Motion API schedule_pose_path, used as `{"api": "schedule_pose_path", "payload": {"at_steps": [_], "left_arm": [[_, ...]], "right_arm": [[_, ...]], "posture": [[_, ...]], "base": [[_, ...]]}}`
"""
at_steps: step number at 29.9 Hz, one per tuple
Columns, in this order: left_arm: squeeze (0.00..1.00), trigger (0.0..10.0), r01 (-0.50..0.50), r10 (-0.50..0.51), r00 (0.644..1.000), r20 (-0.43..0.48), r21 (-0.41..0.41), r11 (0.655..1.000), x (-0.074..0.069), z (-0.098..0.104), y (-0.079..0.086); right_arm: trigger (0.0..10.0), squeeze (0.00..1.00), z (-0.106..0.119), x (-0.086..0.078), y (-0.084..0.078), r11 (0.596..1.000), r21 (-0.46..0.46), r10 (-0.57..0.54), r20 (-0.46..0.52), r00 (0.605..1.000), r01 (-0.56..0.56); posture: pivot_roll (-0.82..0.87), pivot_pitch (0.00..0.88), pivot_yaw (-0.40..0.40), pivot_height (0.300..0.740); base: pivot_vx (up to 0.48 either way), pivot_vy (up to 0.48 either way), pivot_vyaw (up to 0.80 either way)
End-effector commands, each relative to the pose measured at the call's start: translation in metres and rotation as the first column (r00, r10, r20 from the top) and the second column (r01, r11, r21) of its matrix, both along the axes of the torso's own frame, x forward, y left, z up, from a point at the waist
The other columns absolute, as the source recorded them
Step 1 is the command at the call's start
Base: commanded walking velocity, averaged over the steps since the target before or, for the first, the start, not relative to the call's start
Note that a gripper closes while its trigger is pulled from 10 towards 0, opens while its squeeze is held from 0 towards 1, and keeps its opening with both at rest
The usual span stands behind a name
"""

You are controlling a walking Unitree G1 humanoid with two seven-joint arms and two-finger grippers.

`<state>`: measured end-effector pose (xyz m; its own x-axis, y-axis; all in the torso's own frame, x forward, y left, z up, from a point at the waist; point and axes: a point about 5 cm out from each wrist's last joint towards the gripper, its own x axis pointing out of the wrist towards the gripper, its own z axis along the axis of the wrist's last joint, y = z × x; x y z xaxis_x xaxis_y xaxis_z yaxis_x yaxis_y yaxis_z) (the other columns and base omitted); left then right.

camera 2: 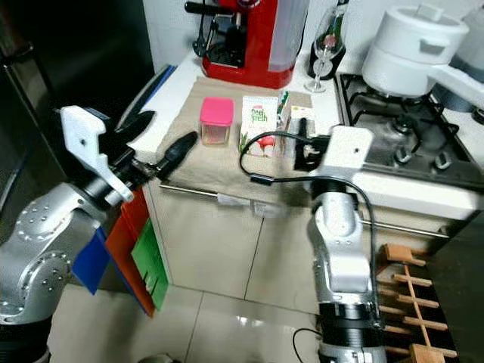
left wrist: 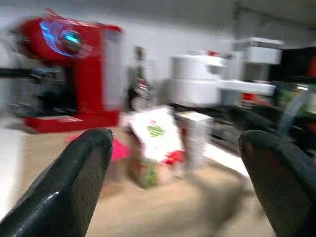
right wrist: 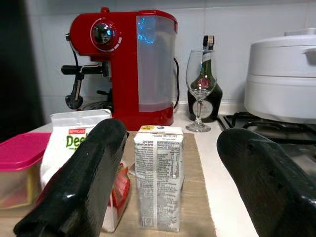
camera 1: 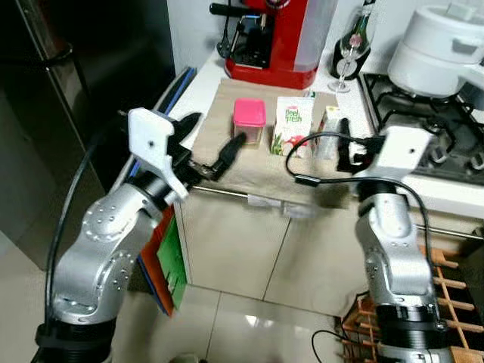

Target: Restocking fridge

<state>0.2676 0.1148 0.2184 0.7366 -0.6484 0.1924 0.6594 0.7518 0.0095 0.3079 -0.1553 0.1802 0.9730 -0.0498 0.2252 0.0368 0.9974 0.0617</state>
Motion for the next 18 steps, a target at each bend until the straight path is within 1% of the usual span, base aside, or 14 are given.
{"api": "schedule_pose_path", "payload": {"at_steps": [1, 2, 4, 7, 10, 13, 14, 15, 16, 17, 18], "left_arm": [[0.00, 10.0, 0.064, -0.065, 0.997, -0.029, -0.005, 0.998, -0.004, -0.002, -0.007], [0.00, 10.0, 0.083, -0.084, 0.995, -0.051, -0.003, 0.997, -0.005, -0.003, -0.008], [0.00, 10.0, 0.094, -0.094, 0.994, -0.063, -0.010, 0.996, -0.005, -0.005, -0.010], [0.00, 10.0, 0.106, -0.112, 0.988, -0.103, -0.064, 0.992, -0.002, -0.005, -0.012], [0.00, 10.0, 0.105, -0.115, 0.987, -0.111, -0.091, 0.990, 0.001, -0.003, -0.013], [0.00, 10.0, 0.108, -0.118, 0.987, -0.106, -0.092, 0.990, 0.000, -0.001, -0.013], [0.00, 10.0, 0.103, -0.111, 0.989, -0.100, -0.088, 0.991, 0.000, -0.001, -0.013], [0.00, 10.0, 0.099, -0.107, 0.989, -0.097, -0.087, 0.991, 0.000, 0.000, -0.013], [0.00, 10.0, 0.099, -0.108, 0.989, -0.100, -0.087, 0.991, -0.001, 0.000, -0.013], [0.00, 10.0, 0.104, -0.114, 0.988, -0.108, -0.091, 0.990, -0.002, -0.001, -0.014], [0.00, 10.0, 0.104, -0.114, 0.988, -0.108, -0.091, 0.990, -0.002, -0.001, -0.014]], "right_arm": [[10.0, 0.00, 0.000, 0.000, 0.000, 1.000, 0.022, 0.007, -0.012, 1.000, -0.006], [10.0, 0.00, -0.001, 0.000, 0.002, 0.999, 0.029, 0.022, -0.026, 0.999, -0.021], [10.0, 0.00, -0.004, 0.001, 0.004, 0.999, 0.039, 0.031, -0.043, 0.999, -0.029], [10.0, 0.00, -0.011, 0.006, 0.007, 0.997, 0.066, 0.035, -0.081, 0.996, -0.029], [10.0, 0.00, -0.014, 0.012, 0.008, 0.997, 0.073, 0.029, -0.101, 0.994, -0.022], [10.0, 0.00, -0.014, 0.017, 0.009, 0.997, 0.079, 0.031, -0.110, 0.993, -0.022], [10.0, 0.84, -0.014, 0.019, 0.010, 0.996, 0.081, 0.032, -0.114, 0.993, -0.023], [10.0, 0.84, -0.013, 0.021, 0.010, 0.996, 0.083, 0.033, -0.117, 0.993, -0.024], [10.0, 1.00, -0.014, 0.024, 0.011, 0.996, 0.082, 0.042, -0.124, 0.991, -0.032], [10.0, 1.00, -0.014, 0.028, 0.012, 0.995, 0.092, 0.058, -0.133, 0.989, -0.046], [10.0, 1.00, -0.014, 0.028, 0.012, 0.995, 0.092, 0.058, -0.133, 0.989, -0.046]], "posture": [[0.02, 0.000, -0.028, 0.740], [0.02, 0.000, -0.027, 0.740], [0.02, 0.000, -0.027, 0.740], [0.02, 0.000, -0.027, 0.740], [0.03, 0.000, -0.024, 0.740], [0.03, 0.000, -0.023, 0.740], [0.03, 0.000, -0.023, 0.740], [0.03, 0.000, -0.023, 0.740], [0.04, 0.000, -0.026, 0.740], [0.04, 0.000, -0.028, 0.740], [0.04, 0.000, -0.028, 0.740]], "base": [[0.000, 0.000, 0.00], [0.000, 0.000, 0.00], [0.000, 0.000, 0.00], [0.000, 0.000, 0.00], [0.000, 0.000, 0.00], [0.000, 0.000, 0.00], [0.000, 0.000, 0.00], [0.000, 0.000, 0.00], [0.000, 0.000, 0.00], [0.000, 0.000, 0.00], [0.000, 0.000, 0.00]]}}
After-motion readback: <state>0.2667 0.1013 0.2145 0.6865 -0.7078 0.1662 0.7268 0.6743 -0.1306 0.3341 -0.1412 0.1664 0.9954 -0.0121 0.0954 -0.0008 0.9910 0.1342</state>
